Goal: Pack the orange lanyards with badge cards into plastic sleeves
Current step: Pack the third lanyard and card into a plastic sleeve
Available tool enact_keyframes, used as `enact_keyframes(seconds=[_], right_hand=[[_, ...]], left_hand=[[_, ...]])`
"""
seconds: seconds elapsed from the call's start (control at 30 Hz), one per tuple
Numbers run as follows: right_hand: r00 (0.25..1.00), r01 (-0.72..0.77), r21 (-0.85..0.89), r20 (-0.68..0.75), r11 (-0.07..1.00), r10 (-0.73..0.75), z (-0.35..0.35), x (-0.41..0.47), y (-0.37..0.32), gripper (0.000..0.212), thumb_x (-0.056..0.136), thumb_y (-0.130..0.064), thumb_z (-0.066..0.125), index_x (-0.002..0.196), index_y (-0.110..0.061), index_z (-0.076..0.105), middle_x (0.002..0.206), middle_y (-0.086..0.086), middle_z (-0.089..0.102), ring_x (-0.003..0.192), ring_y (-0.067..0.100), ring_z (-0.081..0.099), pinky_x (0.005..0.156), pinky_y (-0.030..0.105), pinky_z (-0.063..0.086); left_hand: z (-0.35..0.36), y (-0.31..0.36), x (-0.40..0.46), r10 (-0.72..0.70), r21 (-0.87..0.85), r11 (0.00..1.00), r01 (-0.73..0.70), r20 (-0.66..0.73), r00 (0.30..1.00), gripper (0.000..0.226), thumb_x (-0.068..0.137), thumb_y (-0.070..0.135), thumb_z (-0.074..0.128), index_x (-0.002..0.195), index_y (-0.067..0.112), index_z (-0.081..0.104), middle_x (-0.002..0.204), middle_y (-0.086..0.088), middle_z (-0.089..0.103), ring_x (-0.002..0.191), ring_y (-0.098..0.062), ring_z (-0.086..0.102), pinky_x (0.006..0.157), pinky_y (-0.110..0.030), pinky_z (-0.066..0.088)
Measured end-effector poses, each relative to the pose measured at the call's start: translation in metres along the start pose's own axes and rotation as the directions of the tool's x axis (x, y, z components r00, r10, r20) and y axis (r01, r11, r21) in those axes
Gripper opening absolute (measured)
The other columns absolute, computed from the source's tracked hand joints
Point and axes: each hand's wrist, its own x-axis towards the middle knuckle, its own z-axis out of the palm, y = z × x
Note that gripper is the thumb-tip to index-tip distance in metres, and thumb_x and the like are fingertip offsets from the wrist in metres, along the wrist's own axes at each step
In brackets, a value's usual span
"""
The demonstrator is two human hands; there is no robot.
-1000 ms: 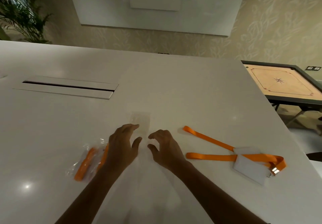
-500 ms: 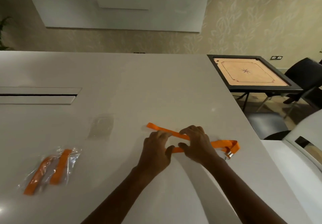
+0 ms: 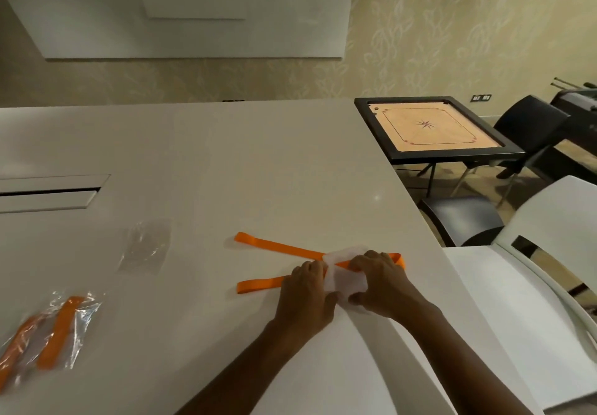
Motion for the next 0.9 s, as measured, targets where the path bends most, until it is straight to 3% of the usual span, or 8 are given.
enact_keyframes(seconds=[0.33,0.5,0.6,0.7,0.8,0.9], right_hand=[[1.0,0.007,0.081,0.009,0.997,-0.007,0.006,0.008,0.004,0.066,0.075,-0.039,0.091,0.131,-0.026,0.058,0.127,-0.004,0.059,0.116,0.019,0.057,0.097,0.036,0.055],[0.999,0.023,0.197,0.021,0.98,-0.028,0.01,0.008,0.004,0.031,0.092,-0.029,0.08,0.119,-0.02,0.067,0.112,-0.001,0.067,0.095,0.015,0.066,0.083,0.029,0.058],[0.996,0.084,0.3,0.012,0.95,-0.092,0.004,0.005,-0.001,0.014,0.093,-0.029,0.079,0.099,-0.028,0.066,0.092,-0.011,0.063,0.079,0.008,0.063,0.075,0.027,0.057],[0.995,0.101,0.407,-0.035,0.908,-0.095,-0.008,0.002,-0.014,0.015,0.09,-0.03,0.08,0.085,-0.026,0.066,0.081,-0.009,0.064,0.072,0.009,0.06,0.067,0.026,0.05],[0.992,0.123,0.539,-0.067,0.833,-0.103,-0.022,0.002,-0.032,0.014,0.088,-0.032,0.081,0.086,-0.019,0.073,0.08,0.003,0.07,0.071,0.019,0.063,0.063,0.035,0.051],[0.99,0.143,0.683,-0.091,0.717,-0.111,-0.036,-0.001,-0.052,0.011,0.084,-0.036,0.086,0.089,-0.029,0.079,0.081,-0.005,0.076,0.066,0.01,0.067,0.059,0.023,0.054]], left_hand=[[0.006,-0.002,0.001,-0.03,-0.068,0.997,0.031,0.016,0.999,0.065,0.093,0.042,0.075,0.146,0.02,0.045,0.136,0.001,0.062,0.123,-0.015,0.06,0.107,-0.032,0.053],[0.001,-0.006,-0.002,-0.081,-0.217,0.973,0.075,-0.019,0.997,0.033,0.095,0.036,0.073,0.121,0.018,0.064,0.112,0.003,0.068,0.103,-0.012,0.064,0.092,-0.025,0.058],[-0.012,-0.01,-0.002,-0.13,-0.315,0.943,0.108,-0.049,0.99,0.018,0.096,0.037,0.072,0.106,0.022,0.067,0.098,0.012,0.066,0.09,-0.006,0.063,0.08,-0.015,0.054],[-0.033,-0.011,-0.002,-0.208,-0.491,0.859,0.144,-0.078,0.975,0.011,0.093,0.032,0.076,0.1,0.033,0.067,0.09,0.022,0.068,0.088,0.004,0.065,0.073,-0.005,0.049],[-0.059,-0.011,-0.003,-0.303,-0.668,0.723,0.175,-0.079,0.95,0.012,0.091,0.03,0.079,0.092,0.038,0.071,0.086,0.019,0.074,0.089,0.005,0.067,0.07,-0.009,0.052],[-0.083,-0.012,-0.006,-0.388,-0.812,0.547,0.203,-0.031,0.921,0.011,0.09,0.034,0.08,0.1,0.032,0.076,0.094,0.014,0.079,0.091,-0.003,0.073,0.075,-0.017,0.057]])
